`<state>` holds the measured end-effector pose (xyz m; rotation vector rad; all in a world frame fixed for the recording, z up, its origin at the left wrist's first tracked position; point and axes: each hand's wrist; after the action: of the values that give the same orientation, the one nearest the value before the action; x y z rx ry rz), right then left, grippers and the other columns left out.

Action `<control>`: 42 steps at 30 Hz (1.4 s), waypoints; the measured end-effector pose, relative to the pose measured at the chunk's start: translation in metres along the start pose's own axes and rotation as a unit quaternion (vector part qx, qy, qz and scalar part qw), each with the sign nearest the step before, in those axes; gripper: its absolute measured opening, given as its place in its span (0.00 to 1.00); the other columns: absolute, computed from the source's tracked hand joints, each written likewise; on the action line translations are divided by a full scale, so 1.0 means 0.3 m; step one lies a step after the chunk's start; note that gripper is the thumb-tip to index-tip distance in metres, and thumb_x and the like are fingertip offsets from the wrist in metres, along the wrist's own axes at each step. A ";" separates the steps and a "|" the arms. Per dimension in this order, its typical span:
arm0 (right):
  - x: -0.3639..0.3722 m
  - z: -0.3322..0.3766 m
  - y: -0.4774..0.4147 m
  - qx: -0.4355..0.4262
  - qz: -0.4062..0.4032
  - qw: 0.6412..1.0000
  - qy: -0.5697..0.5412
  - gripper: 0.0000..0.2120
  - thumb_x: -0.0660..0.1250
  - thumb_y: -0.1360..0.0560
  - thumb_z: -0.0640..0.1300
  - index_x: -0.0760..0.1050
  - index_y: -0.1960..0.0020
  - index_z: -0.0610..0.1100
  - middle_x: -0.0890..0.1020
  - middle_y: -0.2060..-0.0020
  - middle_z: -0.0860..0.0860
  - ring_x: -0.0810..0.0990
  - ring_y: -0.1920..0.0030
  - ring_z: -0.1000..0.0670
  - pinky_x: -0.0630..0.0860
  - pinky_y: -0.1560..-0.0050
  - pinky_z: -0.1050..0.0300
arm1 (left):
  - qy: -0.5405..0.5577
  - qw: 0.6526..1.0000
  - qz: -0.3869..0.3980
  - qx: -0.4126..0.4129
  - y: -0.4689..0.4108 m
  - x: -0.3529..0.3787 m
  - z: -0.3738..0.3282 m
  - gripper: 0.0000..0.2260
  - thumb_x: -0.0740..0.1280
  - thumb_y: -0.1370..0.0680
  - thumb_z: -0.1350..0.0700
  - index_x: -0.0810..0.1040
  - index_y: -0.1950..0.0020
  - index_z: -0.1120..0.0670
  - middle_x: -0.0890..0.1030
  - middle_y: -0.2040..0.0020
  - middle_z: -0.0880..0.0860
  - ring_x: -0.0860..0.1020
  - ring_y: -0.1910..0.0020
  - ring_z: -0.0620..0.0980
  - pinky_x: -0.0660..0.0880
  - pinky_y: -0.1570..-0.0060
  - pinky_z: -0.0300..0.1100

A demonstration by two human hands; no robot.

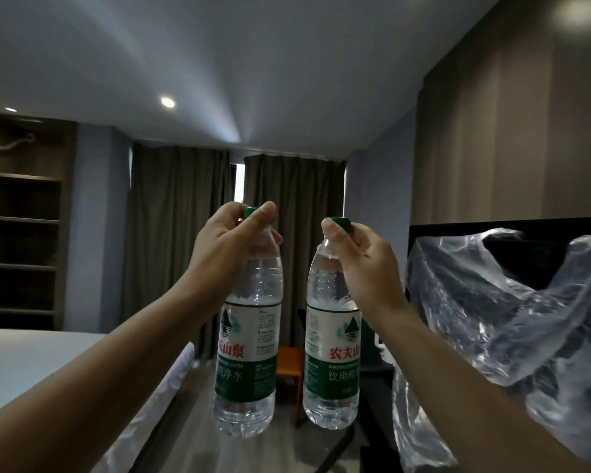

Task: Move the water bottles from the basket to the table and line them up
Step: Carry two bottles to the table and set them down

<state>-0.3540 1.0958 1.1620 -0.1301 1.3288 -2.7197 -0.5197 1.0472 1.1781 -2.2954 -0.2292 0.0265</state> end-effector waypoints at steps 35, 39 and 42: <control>0.345 -1.703 -1.191 -0.005 -0.023 0.997 0.073 0.13 0.66 0.26 0.59 0.78 0.57 0.49 0.83 0.62 0.50 0.83 0.59 0.51 0.79 0.57 0.57 | -0.048 0.998 -0.028 -0.016 -1.370 -0.295 1.580 0.13 0.64 0.24 0.47 0.76 0.51 0.57 0.84 0.60 0.55 0.83 0.60 0.50 0.79 0.56 0.43; 0.419 -1.883 -1.336 0.007 -0.044 0.996 0.081 0.12 0.66 0.25 0.58 0.79 0.56 0.50 0.84 0.62 0.50 0.83 0.58 0.51 0.80 0.57 0.57 | -0.047 0.999 -0.002 -0.013 -1.562 -0.348 1.756 0.16 0.64 0.24 0.46 0.76 0.50 0.60 0.84 0.60 0.55 0.83 0.60 0.50 0.80 0.55 0.41; 0.450 -2.011 -1.454 0.014 -0.064 0.994 0.089 0.12 0.66 0.26 0.58 0.79 0.57 0.50 0.84 0.61 0.50 0.83 0.58 0.51 0.78 0.59 0.59 | -0.040 0.999 0.012 -0.013 -1.717 -0.368 1.885 0.16 0.64 0.24 0.46 0.76 0.50 0.60 0.84 0.60 0.54 0.83 0.60 0.49 0.79 0.59 0.38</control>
<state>-0.5908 1.8140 1.1406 0.0313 1.3703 -2.9147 -0.7614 1.7813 1.1731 -2.3264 -0.2439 0.1297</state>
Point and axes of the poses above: each hand's wrist, its own y-axis away from the middle knuckle, its own x-axis out of the palm, z = x × y
